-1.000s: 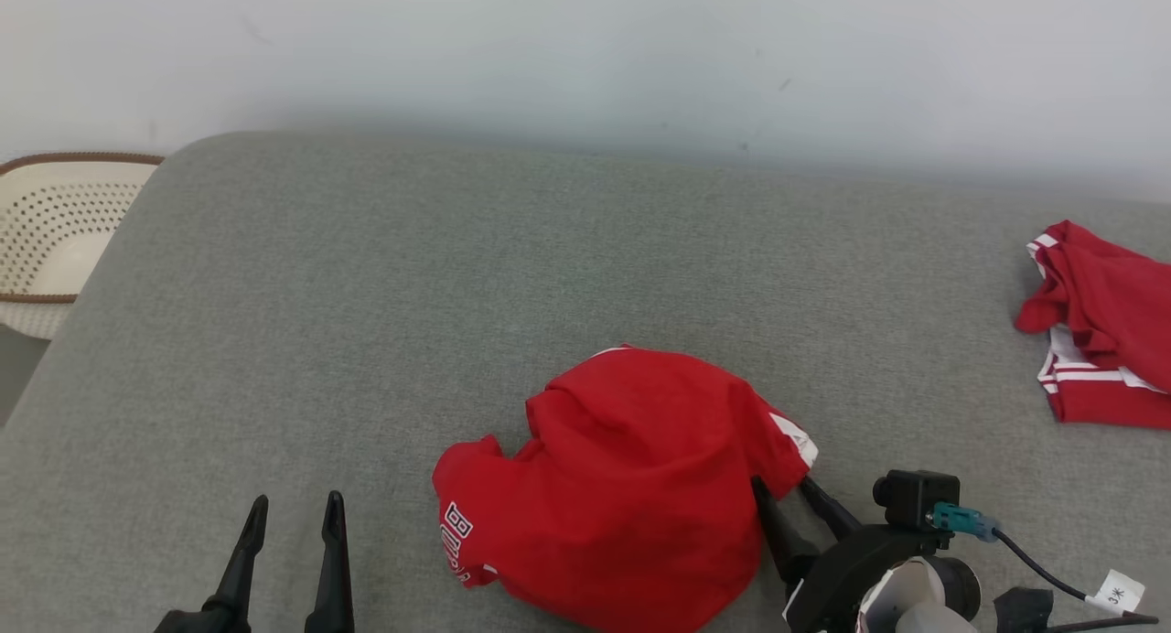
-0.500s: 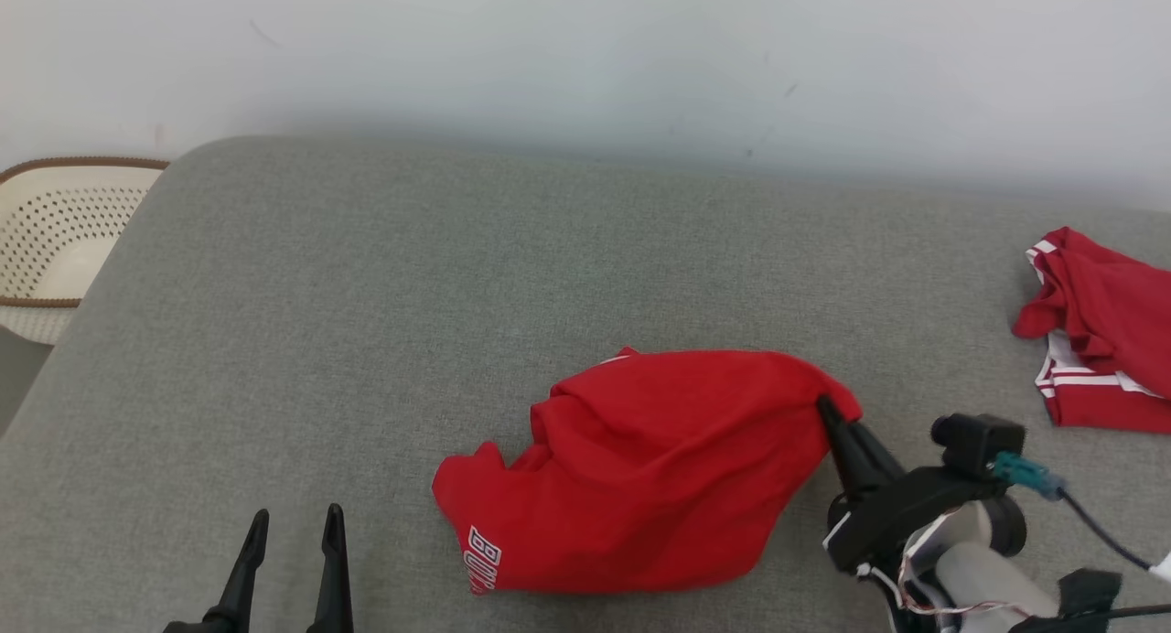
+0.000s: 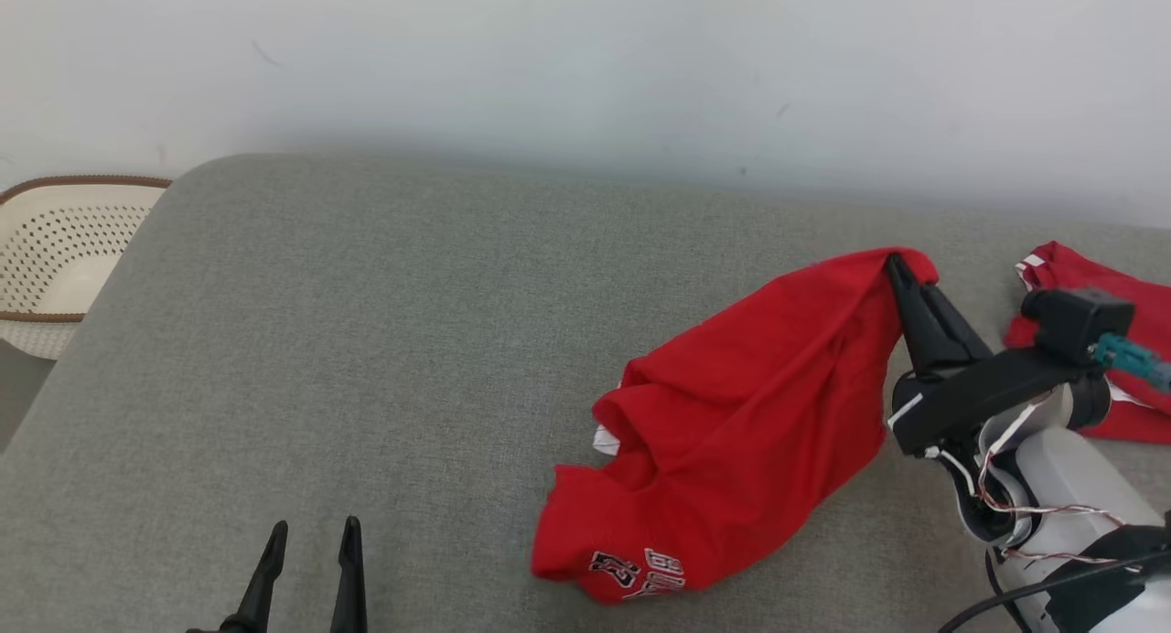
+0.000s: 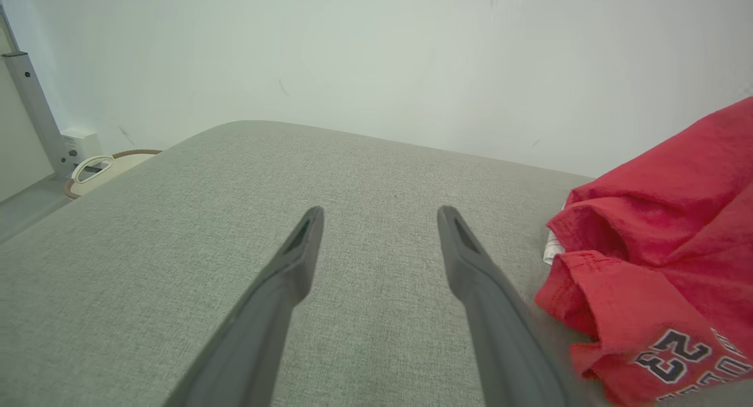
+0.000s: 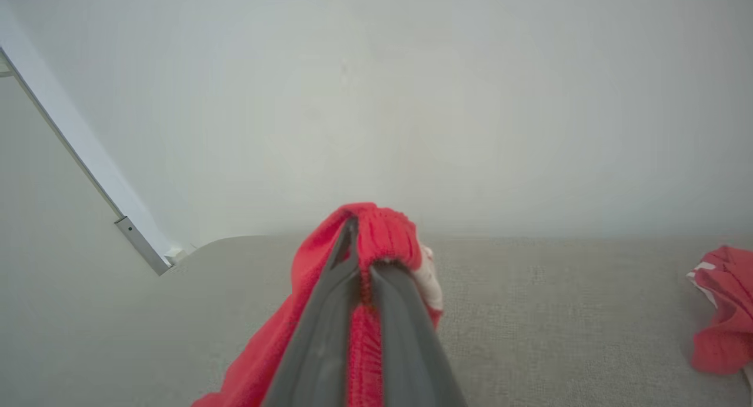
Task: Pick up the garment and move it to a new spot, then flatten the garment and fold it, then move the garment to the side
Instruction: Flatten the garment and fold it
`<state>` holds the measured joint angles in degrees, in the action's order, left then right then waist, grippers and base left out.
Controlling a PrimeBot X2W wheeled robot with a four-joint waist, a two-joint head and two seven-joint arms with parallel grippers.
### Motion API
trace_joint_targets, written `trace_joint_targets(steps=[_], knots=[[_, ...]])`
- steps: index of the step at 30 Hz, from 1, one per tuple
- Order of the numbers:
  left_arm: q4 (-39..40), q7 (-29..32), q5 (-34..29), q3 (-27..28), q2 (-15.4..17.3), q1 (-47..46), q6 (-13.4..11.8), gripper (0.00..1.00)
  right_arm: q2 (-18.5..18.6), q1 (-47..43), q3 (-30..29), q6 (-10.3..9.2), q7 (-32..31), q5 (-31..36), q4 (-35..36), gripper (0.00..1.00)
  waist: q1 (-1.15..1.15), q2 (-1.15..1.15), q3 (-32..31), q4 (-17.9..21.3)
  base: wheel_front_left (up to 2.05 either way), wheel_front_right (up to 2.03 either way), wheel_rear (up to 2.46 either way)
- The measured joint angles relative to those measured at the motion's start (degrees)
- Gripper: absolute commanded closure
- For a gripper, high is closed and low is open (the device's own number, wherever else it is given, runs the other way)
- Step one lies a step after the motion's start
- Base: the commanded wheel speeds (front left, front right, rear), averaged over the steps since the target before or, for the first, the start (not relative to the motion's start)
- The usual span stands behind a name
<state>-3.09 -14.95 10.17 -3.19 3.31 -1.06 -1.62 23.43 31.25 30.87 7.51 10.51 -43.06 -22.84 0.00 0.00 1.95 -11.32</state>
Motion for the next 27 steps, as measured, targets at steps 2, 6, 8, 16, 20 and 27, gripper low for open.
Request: trace_joint_targets(steps=[2, 6, 8, 16, 20, 27], knots=[[0.0, 0.0, 0.0, 0.0, -0.1, 0.1, 0.0, 0.00, 0.0, 0.5, -0.6, 0.00, -1.2, 1.0, 0.6, 1.00, 0.00, 0.00, -0.1, -0.3, 0.00, 0.00, 0.00], [-0.3, 0.0, -0.1, -0.3, -0.2, 0.2, 0.1, 0.00, -0.6, 1.5, -0.9, 0.00, -3.8, 2.6, 1.0, 1.00, 0.00, 0.00, -0.2, -1.0, 0.00, 0.00, 0.00], [-0.2, 0.0, -0.1, -0.4, -0.2, 0.2, 0.1, 0.00, -1.3, 2.9, -0.8, 0.00, -5.3, 3.8, 0.1, 1.00, 0.00, 0.00, 0.0, -1.2, 0.00, 0.00, 0.00], [-0.5, 0.0, 0.6, -2.0, -0.4, -1.0, 0.5, 0.00, -5.5, 14.0, 0.4, 0.00, -8.9, 4.8, -9.3, 1.00, 0.00, 0.00, 2.0, -2.5, 0.00, 0.00, 0.00], [-1.0, 0.0, 1.3, -3.7, -0.4, -2.2, 0.3, 0.00, -8.1, 19.4, 2.5, 0.00, -8.8, 5.4, -16.7, 1.00, 0.00, 0.00, 3.0, -3.7, 0.00, 0.00, 0.00], [-1.8, 0.0, 2.1, -6.1, -0.4, -4.2, 0.0, 0.00, -11.7, 24.6, 8.3, 0.00, -5.9, 5.8, -28.2, 1.00, 0.00, 0.00, 4.6, -6.1, 0.00, 0.00, 0.00]])
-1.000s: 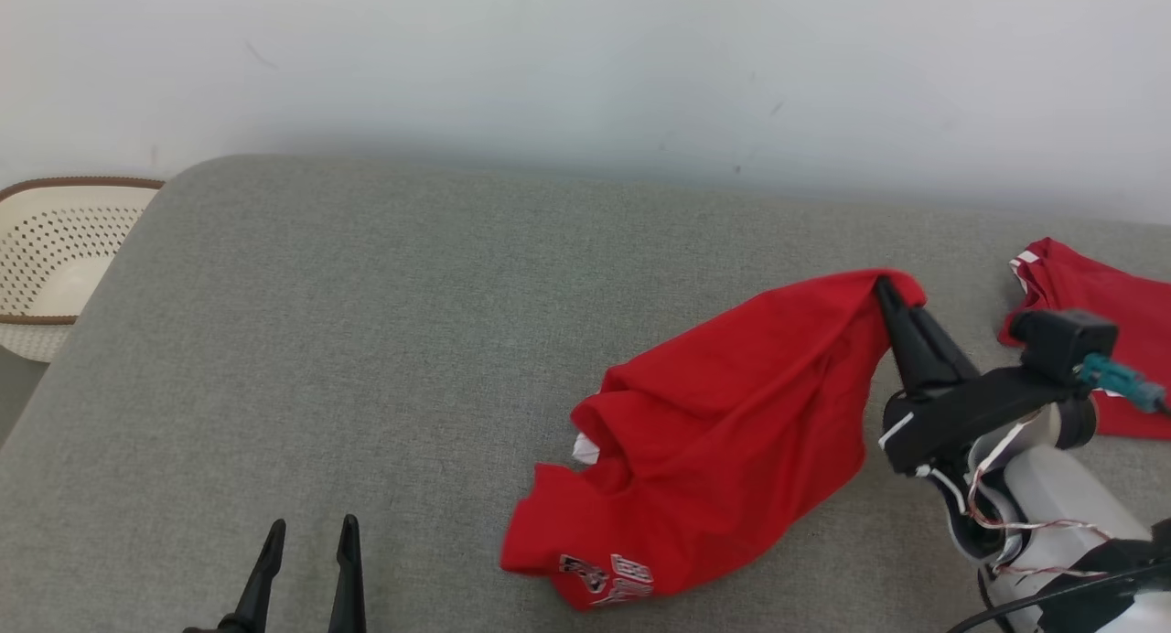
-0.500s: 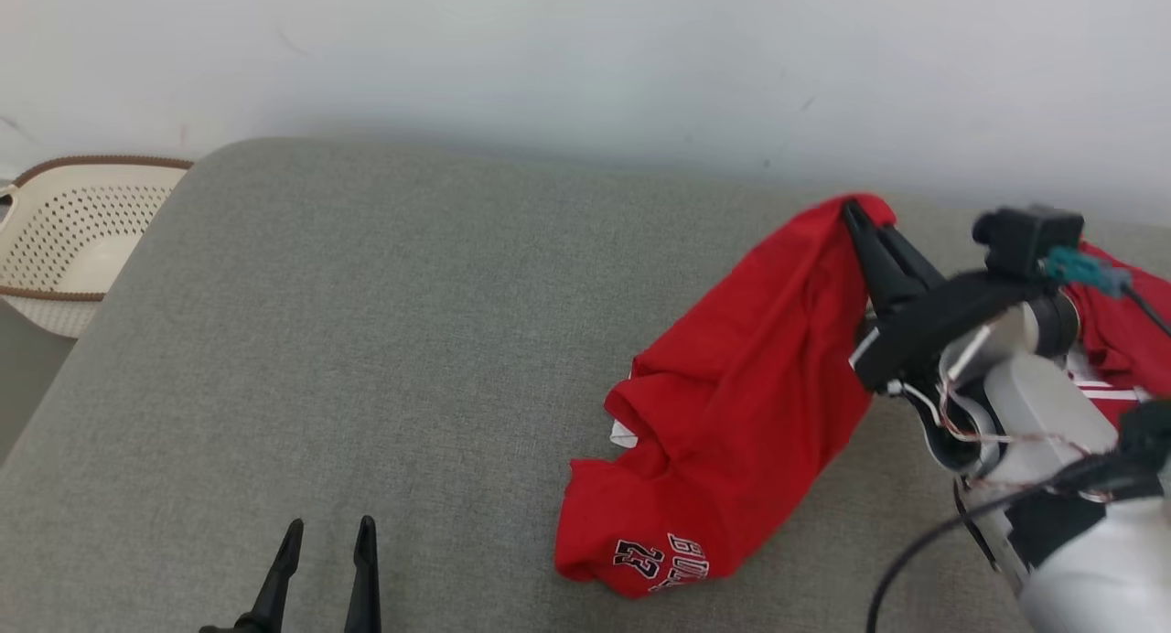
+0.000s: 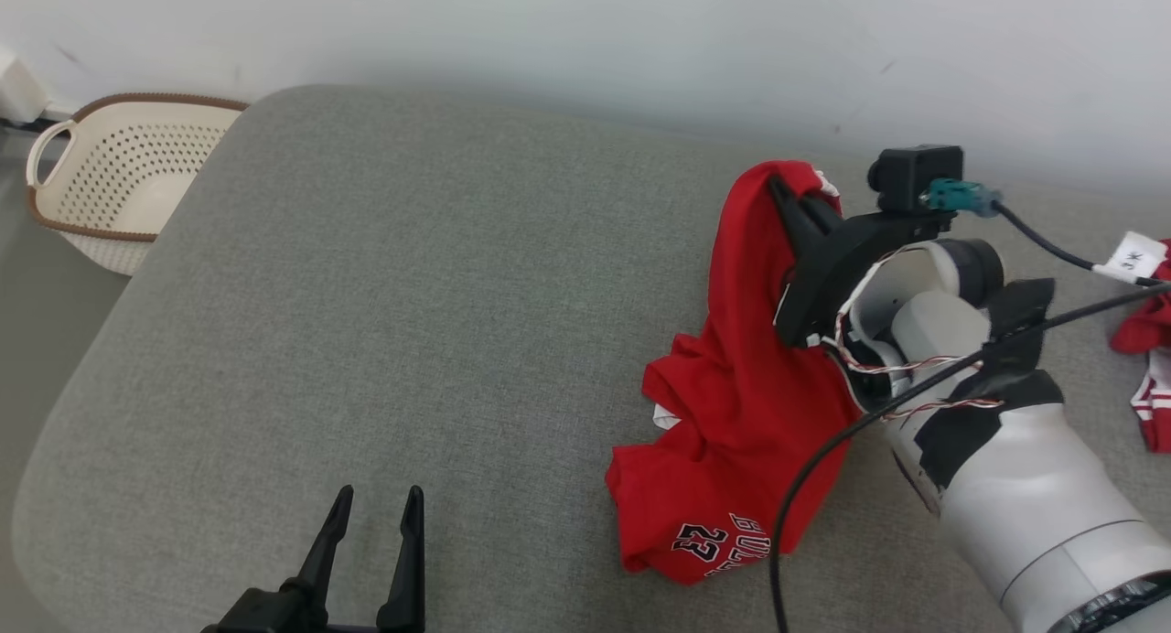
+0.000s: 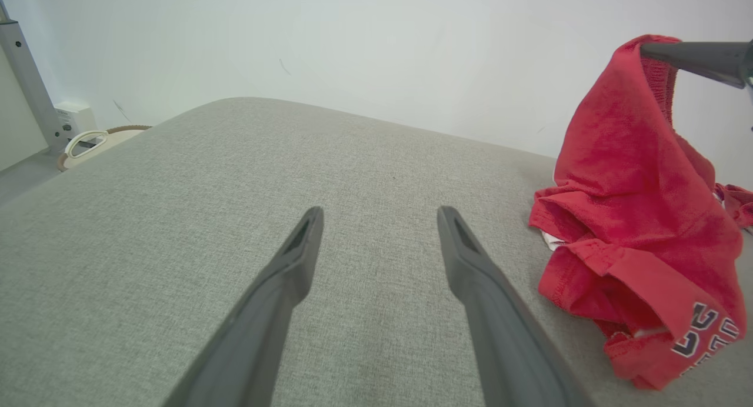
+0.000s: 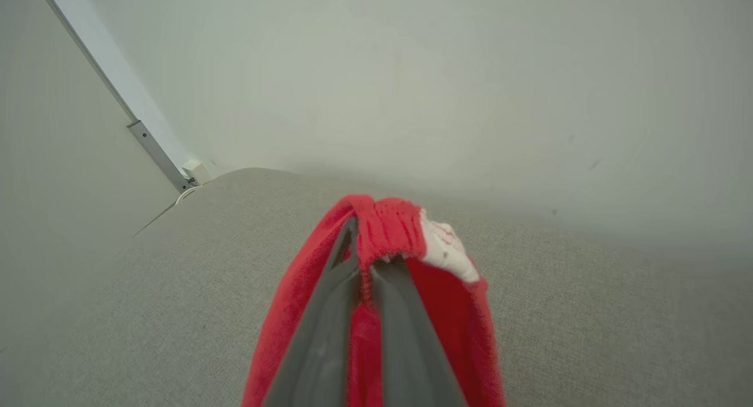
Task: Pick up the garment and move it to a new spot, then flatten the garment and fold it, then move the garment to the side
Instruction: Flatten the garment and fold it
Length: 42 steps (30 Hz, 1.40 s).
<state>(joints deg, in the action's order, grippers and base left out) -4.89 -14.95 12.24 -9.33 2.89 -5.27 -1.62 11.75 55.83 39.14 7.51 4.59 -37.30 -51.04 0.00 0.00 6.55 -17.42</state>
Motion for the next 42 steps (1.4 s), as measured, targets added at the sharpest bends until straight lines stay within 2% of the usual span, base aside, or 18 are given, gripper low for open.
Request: trace_joint_targets(steps=[1, 2, 3, 8, 13, 18, 23, 28, 32, 33, 42], knots=[[-0.1, 0.0, 0.1, -0.3, 0.0, -0.1, -0.1, 0.00, -0.5, 0.4, 0.8, 0.00, 0.1, 0.0, -1.4, 0.93, 0.00, 0.00, 0.2, -0.3, 0.00, 0.00, 0.00], [-0.2, 0.0, 0.2, -0.6, 0.0, -0.2, -0.1, 0.00, -0.8, 0.7, 1.9, 0.00, 0.3, 0.1, -2.8, 0.49, 0.00, 0.00, 0.4, -0.5, 0.00, 0.00, 0.00], [-0.2, 0.0, 0.3, -0.8, 0.0, -0.4, -0.3, 0.00, -1.2, 0.9, 2.8, 0.00, 0.5, 0.1, -3.8, 0.00, 0.00, 0.00, 0.6, -0.8, 0.00, 0.00, 0.00], [-0.4, 0.0, 0.3, -1.1, 0.0, -0.6, -0.6, 0.00, -2.1, 1.5, 5.6, 0.00, 1.5, -0.9, -6.2, 0.00, -0.01, 0.00, 0.9, -0.9, 0.00, 0.00, 0.00], [-0.4, 0.0, 0.2, -0.7, 0.0, -0.5, -1.0, 0.00, -1.1, 1.4, 7.9, 0.00, 4.1, -2.9, -6.7, 0.00, 0.00, 0.00, 0.2, 0.2, 0.00, 0.00, 0.00], [-0.1, 0.0, -0.2, -0.1, 0.0, 0.5, -1.0, 0.00, 1.2, -0.5, 8.0, 0.00, 8.7, -5.6, -3.5, 0.00, 0.00, 0.00, -0.7, 2.0, 0.00, 0.00, 0.00], [0.2, 0.0, -0.7, 0.4, 0.0, 1.3, -0.5, 0.00, 4.6, -4.0, 6.7, 0.00, 10.2, -6.1, 2.3, 0.00, 0.00, 0.00, -1.4, 4.0, 0.00, 0.00, 0.00], [0.5, 0.0, -1.5, 0.6, 0.0, 1.8, 0.0, 0.00, 8.0, -9.5, 0.7, 0.00, 10.5, -3.3, 11.4, 0.00, 0.00, 0.00, -2.0, 5.7, 0.00, 0.00, 0.00], [0.5, 0.0, -1.9, 0.3, 0.0, 2.1, 0.5, 0.00, 9.3, -16.6, -4.7, 0.00, 10.5, -0.3, 17.5, 0.00, 0.00, 0.00, -2.6, 6.8, 0.00, 0.00, 0.00], [0.5, 0.0, -2.2, 0.1, 0.0, 2.5, 0.6, 0.00, 9.5, -19.8, -7.7, 0.00, 10.5, 1.3, 20.7, 0.00, 0.00, 0.00, -3.0, 7.2, 0.00, 0.00, 0.00], [0.4, 0.0, -3.4, -0.7, 0.0, 3.7, 1.5, 0.00, 7.1, -33.4, -17.4, 0.00, 10.5, 7.7, 30.7, 0.00, 0.00, 0.00, -5.1, 9.2, 0.00, 0.00, 0.00]])
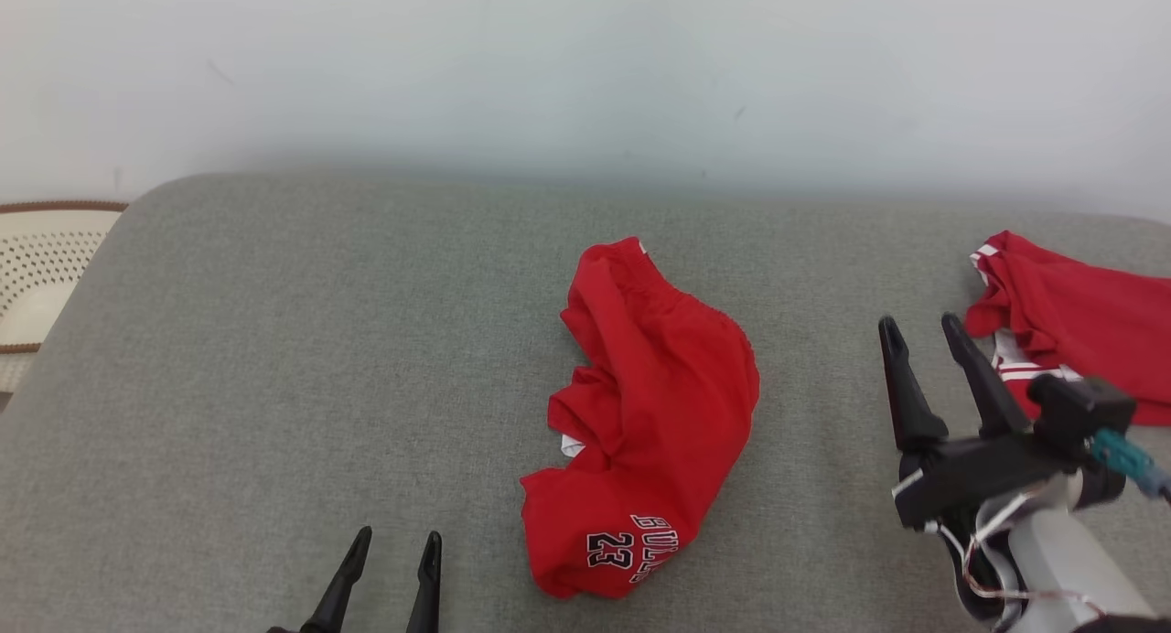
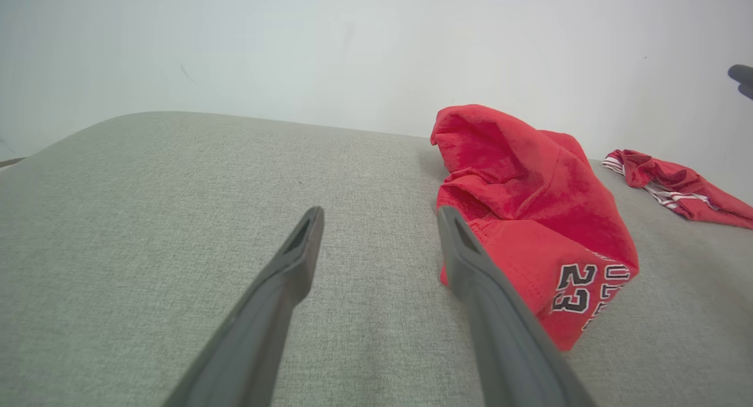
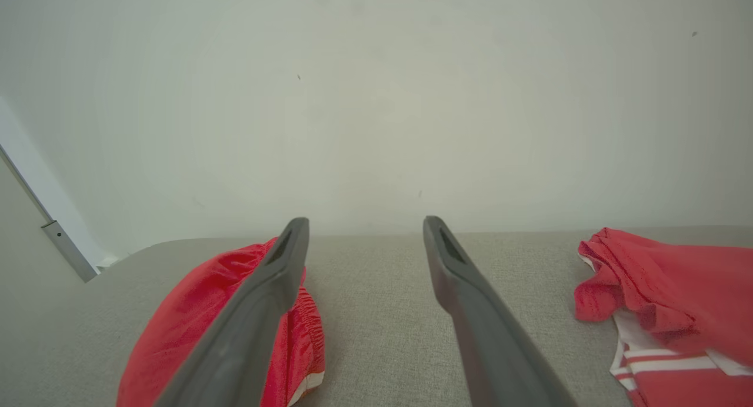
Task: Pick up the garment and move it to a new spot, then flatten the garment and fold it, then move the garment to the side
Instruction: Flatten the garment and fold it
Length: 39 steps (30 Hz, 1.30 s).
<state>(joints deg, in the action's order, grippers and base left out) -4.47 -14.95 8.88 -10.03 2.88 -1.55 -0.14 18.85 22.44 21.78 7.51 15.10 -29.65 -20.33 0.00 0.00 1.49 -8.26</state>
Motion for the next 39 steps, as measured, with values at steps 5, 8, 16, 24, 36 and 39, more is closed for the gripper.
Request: trace_joint_targets(steps=[5, 8, 16, 24, 36, 39], knots=[[0.0, 0.0, -0.5, -1.1, 0.0, 0.2, 0.5, 0.00, -2.2, -6.1, -4.2, 0.00, 0.0, 2.0, 3.6, 0.00, 0.00, 0.00, -1.0, 0.8, 0.00, 0.00, 0.00], [0.0, 0.0, -0.9, -2.1, 0.0, 0.2, 0.8, 0.00, -3.9, -9.2, -5.9, 0.00, -0.6, 3.1, 5.7, 0.00, 0.00, 0.00, -1.2, 1.3, 0.00, 0.00, 0.00], [-1.0, 0.0, -1.9, -6.0, 0.0, -0.2, 2.1, 0.00, -6.3, -12.6, -8.2, 0.00, -3.2, 6.1, 10.4, 0.00, 0.00, 0.00, -0.8, 3.0, 0.00, 0.00, 0.00], [-4.5, 0.0, -4.1, -11.4, 0.0, -3.1, 4.1, 0.00, -7.1, -13.1, -8.9, 0.00, -4.5, 7.0, 12.5, 0.00, 0.00, 0.00, 0.0, 4.9, 0.00, 0.00, 0.00], [-11.0, 0.0, -6.4, -10.7, 0.9, -8.1, 2.5, 0.00, -7.5, -13.0, -9.1, 0.00, -5.0, 7.4, 13.2, 0.00, 0.00, 0.00, 1.5, 7.9, 0.00, 0.00, 0.00], [-10.5, 0.0, -5.7, -8.7, 1.2, -8.1, 1.3, 0.00, -7.5, -13.1, -9.7, 0.00, -4.9, 7.4, 13.3, 0.00, 0.00, 0.00, 1.9, 8.5, 0.00, 0.00, 0.00]])
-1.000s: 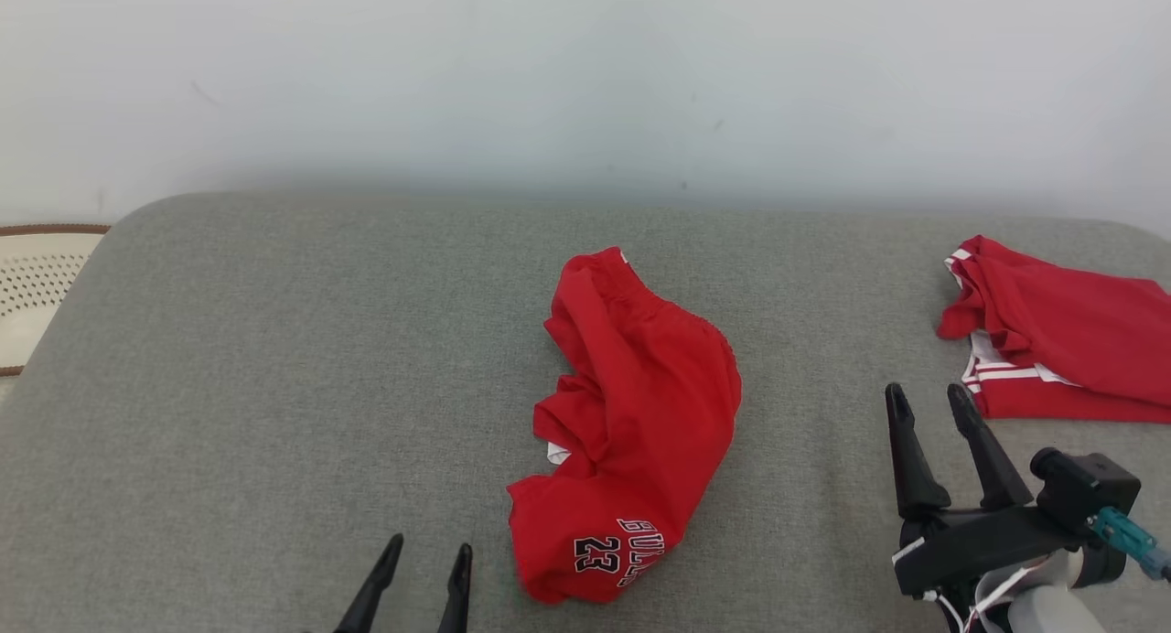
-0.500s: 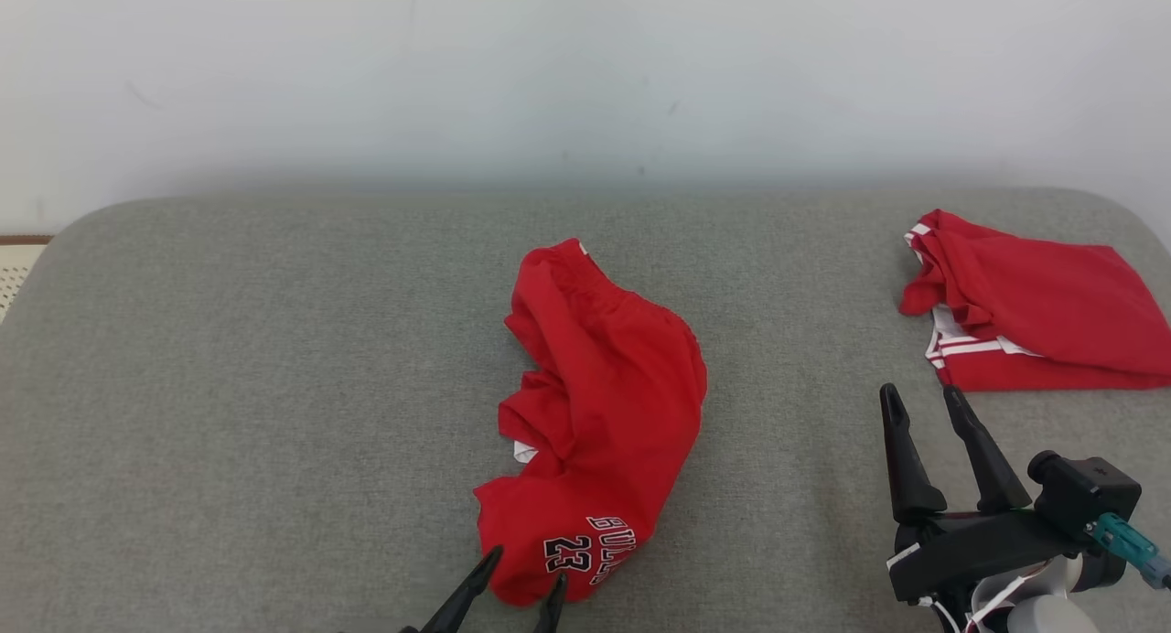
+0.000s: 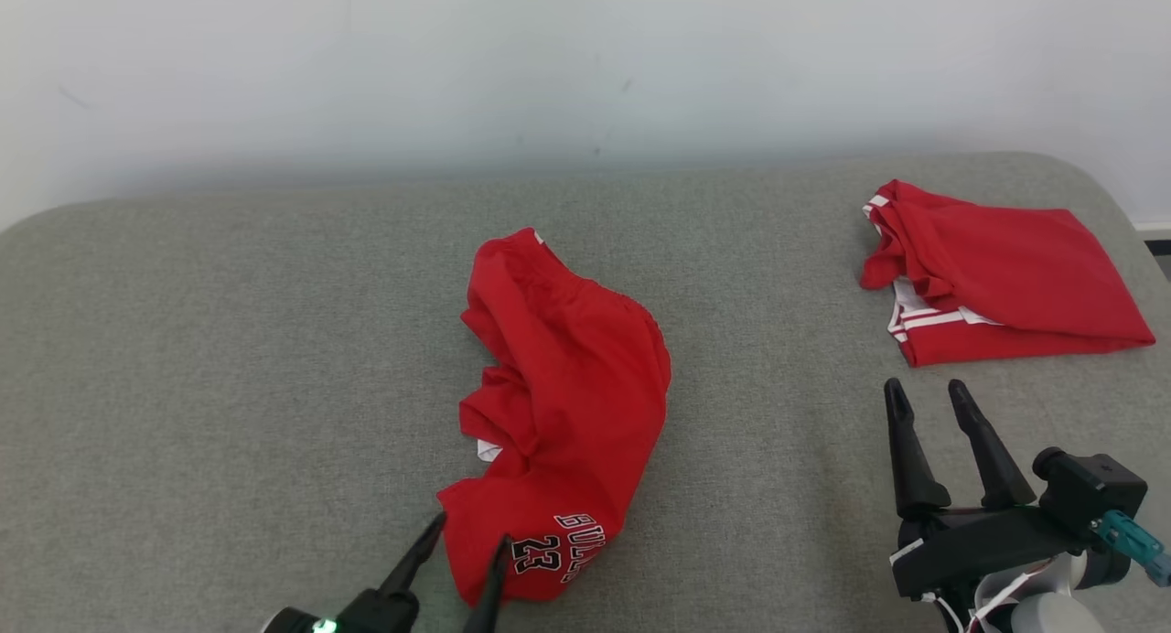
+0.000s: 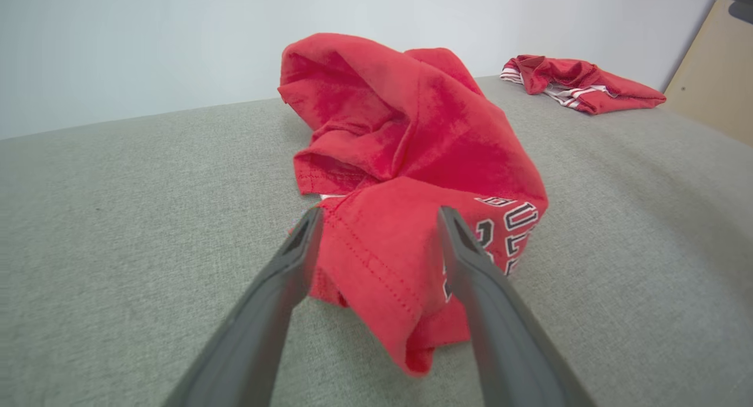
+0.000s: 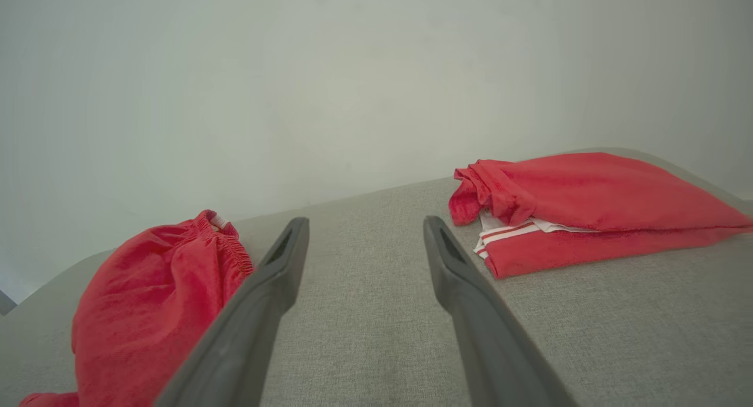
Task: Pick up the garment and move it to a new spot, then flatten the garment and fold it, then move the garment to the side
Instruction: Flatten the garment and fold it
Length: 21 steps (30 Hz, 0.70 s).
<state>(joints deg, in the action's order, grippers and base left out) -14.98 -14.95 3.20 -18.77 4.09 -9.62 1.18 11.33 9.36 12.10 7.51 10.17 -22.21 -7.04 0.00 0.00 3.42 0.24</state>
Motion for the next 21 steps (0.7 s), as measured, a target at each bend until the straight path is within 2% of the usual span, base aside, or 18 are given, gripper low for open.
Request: trace_joint_targets(steps=[13, 21], knots=[[2.2, 0.0, 2.3, 0.7, -0.3, 5.5, -0.3, 0.00, -0.3, -0.6, -1.1, 0.00, 0.3, 0.1, 0.0, 0.00, 0.00, 0.00, 0.3, -0.1, 0.00, 0.00, 0.00], [-1.6, 0.0, 4.2, -1.1, -0.8, 4.7, 1.3, 0.00, -0.2, -0.6, -0.7, 0.00, -0.1, 0.1, -0.1, 0.00, 0.00, 0.00, 0.0, -0.8, 0.00, 0.00, 0.00]])
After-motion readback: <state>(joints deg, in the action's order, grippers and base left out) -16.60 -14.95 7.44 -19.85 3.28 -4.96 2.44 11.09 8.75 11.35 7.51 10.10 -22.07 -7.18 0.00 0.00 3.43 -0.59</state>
